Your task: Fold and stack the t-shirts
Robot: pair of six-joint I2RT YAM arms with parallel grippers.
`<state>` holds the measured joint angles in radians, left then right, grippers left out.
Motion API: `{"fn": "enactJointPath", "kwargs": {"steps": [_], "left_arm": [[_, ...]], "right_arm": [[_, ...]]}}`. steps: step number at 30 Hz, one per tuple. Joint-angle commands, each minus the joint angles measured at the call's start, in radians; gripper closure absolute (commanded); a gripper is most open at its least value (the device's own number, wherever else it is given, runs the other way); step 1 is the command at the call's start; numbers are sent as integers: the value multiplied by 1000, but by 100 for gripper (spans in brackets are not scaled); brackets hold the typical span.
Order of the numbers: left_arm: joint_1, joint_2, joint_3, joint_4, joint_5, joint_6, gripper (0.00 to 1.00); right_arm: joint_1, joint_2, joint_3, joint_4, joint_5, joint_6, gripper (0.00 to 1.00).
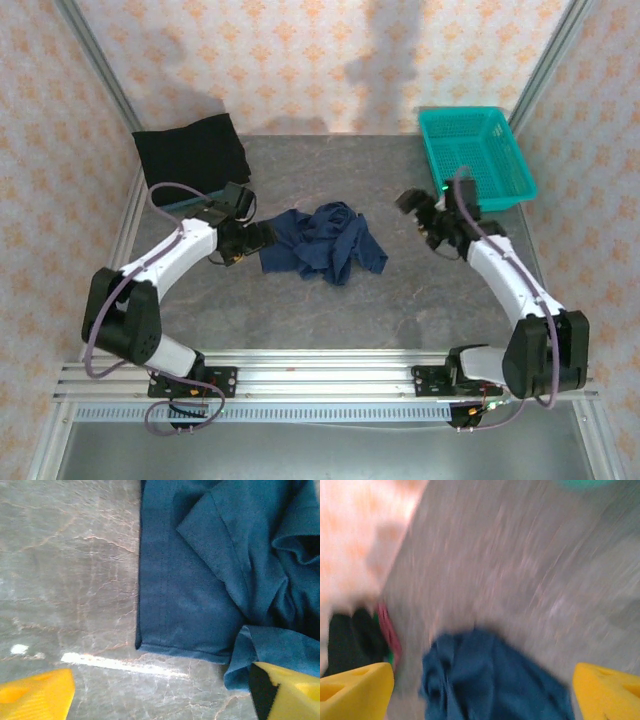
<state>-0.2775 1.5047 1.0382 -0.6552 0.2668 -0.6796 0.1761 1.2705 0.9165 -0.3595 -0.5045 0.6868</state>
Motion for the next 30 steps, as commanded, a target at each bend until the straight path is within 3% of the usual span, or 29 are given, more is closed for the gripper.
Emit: {"fn": "enactJointPath", "kwargs": {"steps": [1, 5, 8, 21, 26, 28, 30], "left_arm": [[3, 47, -17, 72, 49, -28, 16], [3, 87, -30, 140, 94, -55, 21], [3, 112, -32, 161, 89, -63, 23], [1, 253, -21, 318, 91, -126, 32], [1, 316, 7, 264, 58, -110, 49], [1, 333, 13, 239, 43, -99, 62], [2, 342, 16, 222, 35, -89, 78]], "right_arm": [[151, 43, -19, -76, -60, -143, 11], [324, 150, 45, -106, -39, -269, 16], [397, 221, 79, -103, 14, -323, 20], [427, 398, 73, 116, 123, -257, 36], [424, 428, 109, 132, 168, -225, 50], [421, 418, 117, 125, 176, -221, 63], [410, 388, 126, 104, 179, -216, 81]]}}
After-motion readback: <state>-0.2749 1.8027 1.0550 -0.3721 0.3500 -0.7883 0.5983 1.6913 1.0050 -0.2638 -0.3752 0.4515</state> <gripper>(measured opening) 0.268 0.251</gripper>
